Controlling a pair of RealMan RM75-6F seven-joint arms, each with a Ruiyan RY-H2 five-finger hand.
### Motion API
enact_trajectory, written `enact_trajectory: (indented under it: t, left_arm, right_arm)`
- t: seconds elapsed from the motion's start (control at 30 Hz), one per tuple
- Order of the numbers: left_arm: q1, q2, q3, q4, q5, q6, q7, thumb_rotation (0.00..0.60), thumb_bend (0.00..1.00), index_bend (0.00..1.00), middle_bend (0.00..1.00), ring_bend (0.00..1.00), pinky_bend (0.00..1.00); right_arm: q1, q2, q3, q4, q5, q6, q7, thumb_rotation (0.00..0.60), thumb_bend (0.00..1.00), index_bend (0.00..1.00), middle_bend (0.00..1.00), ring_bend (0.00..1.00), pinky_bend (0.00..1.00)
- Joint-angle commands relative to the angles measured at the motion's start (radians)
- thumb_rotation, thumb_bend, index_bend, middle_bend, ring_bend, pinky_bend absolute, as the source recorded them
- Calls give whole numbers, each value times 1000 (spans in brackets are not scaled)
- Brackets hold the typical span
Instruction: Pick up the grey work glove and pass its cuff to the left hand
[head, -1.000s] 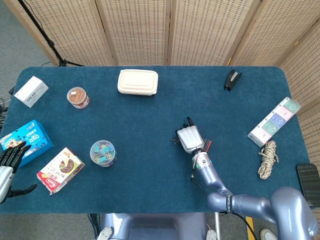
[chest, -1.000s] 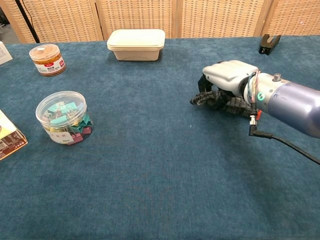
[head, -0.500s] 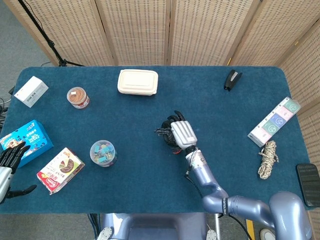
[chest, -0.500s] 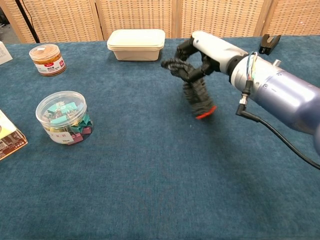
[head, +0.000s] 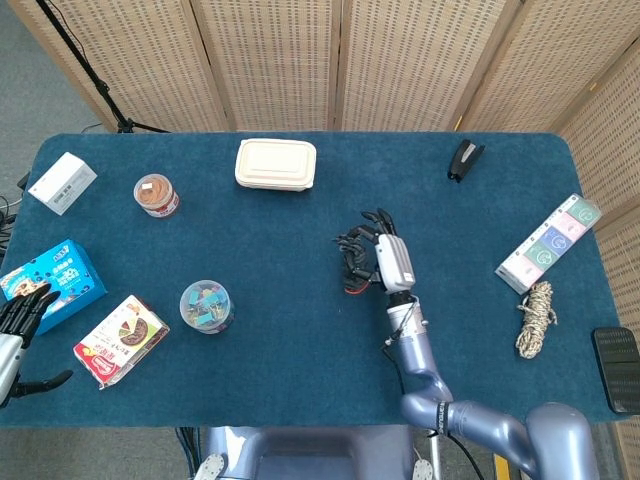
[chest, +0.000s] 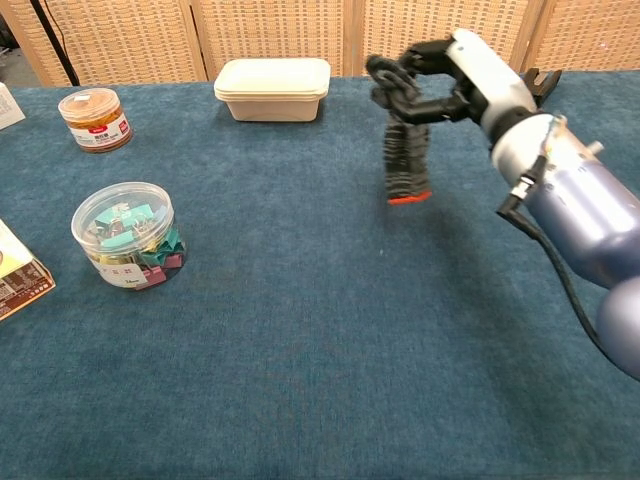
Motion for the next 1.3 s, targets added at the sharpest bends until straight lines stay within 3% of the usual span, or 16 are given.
enact_trajectory:
  t: [0.03,0.33,0.43,0.5,0.63,0.7,0.9,1.13,1.2,1.3]
  left_arm:
    - [-2,-2,1,-4,-1,-4,7,600,0,0,0,0,0]
    - [-8,-8,-2,-14,-15,-22,30,600,0,0,0,0,0]
    - [-9,-9,1,-18,-13,-26,38,600,0,0,0,0,0]
    - [-9,-10,1,-20,-13,-25,40,600,0,0,0,0,0]
    - [-9,-11,1,-23,-13,-26,45,600,0,0,0,0,0]
    - [-10,-11,2,-24,-12,-27,46,600,0,0,0,0,0]
    - [-8,-10,4,-24,-9,-24,45,600,0,0,0,0,0]
    - [-8,-9,7,-23,-2,-21,42,600,0,0,0,0,0]
    - [-8,-9,7,-22,0,-20,42,600,0,0,0,0,0]
    - [-10,-8,9,-20,2,-24,44,600,0,0,0,0,0]
  right_arm:
    - [-40,7,-28,44,-8,-1,34,600,601,558,495,156,7]
    - [-127,57,-18,142,30,-20,120,600,601,551,474,155,0]
    - [-156,86,-38,180,14,-25,144,600,596,513,429,146,0]
    - [-178,113,-67,197,-16,-29,186,600,600,422,352,115,0]
    - [-208,167,-123,219,-85,-20,242,600,604,129,79,4,0]
    - [-219,194,-141,213,-113,-6,257,600,602,57,15,0,0]
    - [-232,280,-179,165,-180,28,209,600,598,3,0,0,0]
    - [-178,438,-261,86,-293,-60,62,600,589,0,0,0,0]
    - [-162,460,-284,97,-319,-87,-6,600,517,0,0,0,0]
    - [-146,470,-305,119,-340,-115,-74,600,205,0,0,0,0]
